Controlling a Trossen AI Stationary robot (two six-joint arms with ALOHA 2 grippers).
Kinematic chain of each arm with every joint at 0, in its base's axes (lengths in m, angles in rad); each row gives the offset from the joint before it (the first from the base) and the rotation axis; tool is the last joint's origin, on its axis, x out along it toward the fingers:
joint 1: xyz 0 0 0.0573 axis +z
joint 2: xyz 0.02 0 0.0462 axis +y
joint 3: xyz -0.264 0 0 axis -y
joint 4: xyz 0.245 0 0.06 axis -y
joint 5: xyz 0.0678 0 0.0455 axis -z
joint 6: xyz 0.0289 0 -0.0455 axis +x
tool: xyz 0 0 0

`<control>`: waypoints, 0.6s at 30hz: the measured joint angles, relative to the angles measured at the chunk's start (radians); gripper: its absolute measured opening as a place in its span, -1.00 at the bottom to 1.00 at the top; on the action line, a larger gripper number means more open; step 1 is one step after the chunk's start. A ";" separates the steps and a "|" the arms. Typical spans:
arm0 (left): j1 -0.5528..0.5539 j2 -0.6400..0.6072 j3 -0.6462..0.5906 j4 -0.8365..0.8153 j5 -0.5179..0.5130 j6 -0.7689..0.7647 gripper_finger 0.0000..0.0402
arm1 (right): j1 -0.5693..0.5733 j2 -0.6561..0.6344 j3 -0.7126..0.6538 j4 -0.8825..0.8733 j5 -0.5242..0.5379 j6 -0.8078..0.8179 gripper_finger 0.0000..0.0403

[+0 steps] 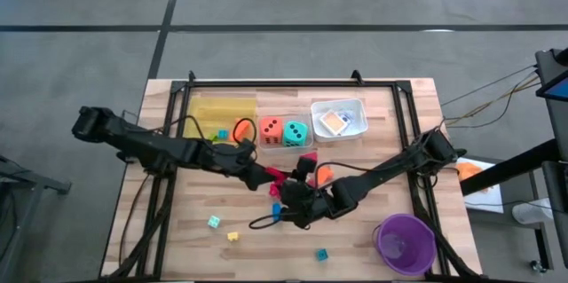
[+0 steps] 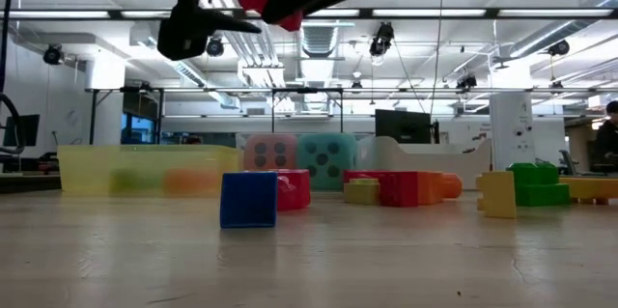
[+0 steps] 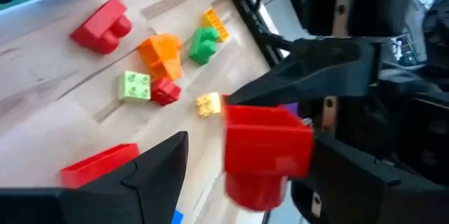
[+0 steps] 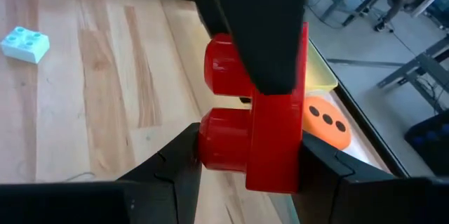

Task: Pick & Place Toys
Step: Put the red game piece into the yellow bin

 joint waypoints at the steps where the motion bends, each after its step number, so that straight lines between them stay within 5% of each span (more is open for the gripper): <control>1: 0.000 0.007 0.000 0.022 0.000 0.005 0.40 | 0.000 0.000 0.001 0.000 0.000 -0.007 -0.21; 11: 0.001 0.034 0.000 0.045 0.027 0.023 0.37 | 0.002 0.000 0.004 0.028 0.004 -0.036 -0.21; 18: 0.001 0.037 0.000 0.050 0.038 0.030 -0.12 | 0.002 0.001 0.003 0.038 0.008 -0.045 -0.21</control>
